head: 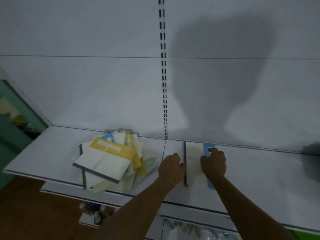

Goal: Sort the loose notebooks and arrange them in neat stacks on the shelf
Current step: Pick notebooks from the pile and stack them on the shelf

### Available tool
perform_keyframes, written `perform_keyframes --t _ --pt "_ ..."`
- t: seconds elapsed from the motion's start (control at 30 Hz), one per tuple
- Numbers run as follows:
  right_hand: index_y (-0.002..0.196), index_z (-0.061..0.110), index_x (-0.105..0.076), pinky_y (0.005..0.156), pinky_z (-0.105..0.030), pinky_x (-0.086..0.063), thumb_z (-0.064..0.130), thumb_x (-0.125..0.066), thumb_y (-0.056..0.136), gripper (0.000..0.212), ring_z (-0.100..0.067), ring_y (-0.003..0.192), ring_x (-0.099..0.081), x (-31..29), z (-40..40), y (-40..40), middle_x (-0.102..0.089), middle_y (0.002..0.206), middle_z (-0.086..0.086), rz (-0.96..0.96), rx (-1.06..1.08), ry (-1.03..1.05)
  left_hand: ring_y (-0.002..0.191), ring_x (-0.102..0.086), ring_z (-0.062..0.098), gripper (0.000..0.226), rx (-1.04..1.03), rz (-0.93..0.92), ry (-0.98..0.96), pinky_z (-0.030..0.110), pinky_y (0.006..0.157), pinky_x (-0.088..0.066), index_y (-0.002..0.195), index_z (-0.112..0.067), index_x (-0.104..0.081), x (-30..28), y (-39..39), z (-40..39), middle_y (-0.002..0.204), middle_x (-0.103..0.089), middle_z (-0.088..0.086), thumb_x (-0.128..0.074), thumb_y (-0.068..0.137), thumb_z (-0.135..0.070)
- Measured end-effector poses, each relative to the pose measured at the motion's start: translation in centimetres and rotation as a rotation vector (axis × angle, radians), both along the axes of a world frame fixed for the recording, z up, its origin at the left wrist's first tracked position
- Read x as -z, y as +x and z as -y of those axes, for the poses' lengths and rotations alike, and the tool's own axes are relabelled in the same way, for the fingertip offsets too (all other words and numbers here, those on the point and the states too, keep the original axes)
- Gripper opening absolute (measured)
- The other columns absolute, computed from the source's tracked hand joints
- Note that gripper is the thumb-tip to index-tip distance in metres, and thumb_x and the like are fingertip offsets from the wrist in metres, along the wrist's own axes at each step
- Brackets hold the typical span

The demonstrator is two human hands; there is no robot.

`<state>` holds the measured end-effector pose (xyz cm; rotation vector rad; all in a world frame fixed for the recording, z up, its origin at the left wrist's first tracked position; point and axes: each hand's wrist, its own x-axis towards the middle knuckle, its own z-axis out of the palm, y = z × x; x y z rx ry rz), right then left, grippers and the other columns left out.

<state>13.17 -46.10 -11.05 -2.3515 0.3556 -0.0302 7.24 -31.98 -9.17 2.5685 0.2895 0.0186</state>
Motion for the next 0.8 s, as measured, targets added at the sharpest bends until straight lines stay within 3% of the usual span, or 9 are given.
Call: perform_keyframes --t 0.1,0.2,0.43,0.57,0.7,0.8 --pt "0.114 0.008 -0.060 0.084 -0.030 -0.042 0.011 -0.059 0.084 0.030 -0.029 0.102 -0.060 -1.6 -4.7 0.2 -0.064 0.108 -0.012 0.017 -0.119 0.138 0.100 -0.059 0.021 0.024 -0.095 0.077 0.013 0.029 0.081 -0.046 0.106 -0.016 -0.057 -1.8 -0.9 -4.1 0.105 -0.063 0.004 -0.052 0.089 -0.032" --pt "0.108 0.010 -0.064 0.086 -0.030 -0.043 0.013 -0.058 0.086 0.023 -0.027 0.102 -0.061 -2.9 -10.1 -0.3 -0.066 0.108 -0.011 0.047 -0.272 0.148 0.098 -0.058 0.023 0.019 -0.223 0.092 0.025 0.033 0.080 -0.048 0.098 -0.016 -0.057 -3.6 -2.1 -9.4 0.100 -0.062 0.005 -0.053 0.088 -0.031" --pt "0.109 0.012 -0.067 0.081 -0.024 -0.042 0.019 -0.058 0.087 0.024 -0.022 0.101 -0.062 -5.1 -21.4 -1.9 -0.067 0.111 -0.007 0.083 -0.589 0.126 0.114 -0.054 0.027 0.039 -0.546 -0.054 0.097 0.036 0.092 -0.046 0.119 -0.011 -0.047 -5.6 -6.9 -20.0 0.121 -0.054 0.010 -0.048 0.091 -0.038" --pt "0.117 0.015 -0.064 0.088 -0.029 -0.045 0.029 -0.061 0.086 0.034 -0.024 0.107 -0.060 -5.4 -25.5 -2.3 -0.061 0.119 -0.009 0.038 -0.719 0.031 0.117 -0.054 0.028 0.055 -0.676 -0.115 0.085 0.037 0.090 -0.047 0.130 -0.011 -0.038 -5.9 -9.3 -23.4 0.127 -0.051 0.010 -0.052 0.089 -0.045" --pt "0.122 0.021 -0.061 0.097 -0.035 -0.044 0.043 -0.057 0.087 0.042 -0.024 0.115 -0.055 -5.3 -27.6 -3.1 -0.055 0.125 -0.006 0.052 -0.774 -0.260 0.112 -0.056 0.028 0.059 -0.704 -0.179 0.090 0.037 0.086 -0.048 0.124 -0.013 -0.038 -5.7 -10.5 -25.2 0.122 -0.053 0.010 -0.059 0.084 -0.050" --pt "0.122 0.020 -0.059 0.097 -0.036 -0.045 0.047 -0.059 0.085 0.046 -0.024 0.114 -0.055 -5.2 -28.0 -3.5 -0.054 0.124 -0.007 0.071 -0.753 -0.331 0.113 -0.056 0.028 0.061 -0.703 -0.177 0.032 0.037 0.087 -0.048 0.122 -0.012 -0.040 -4.8 -10.7 -25.7 0.121 -0.054 0.010 -0.065 0.081 -0.050"
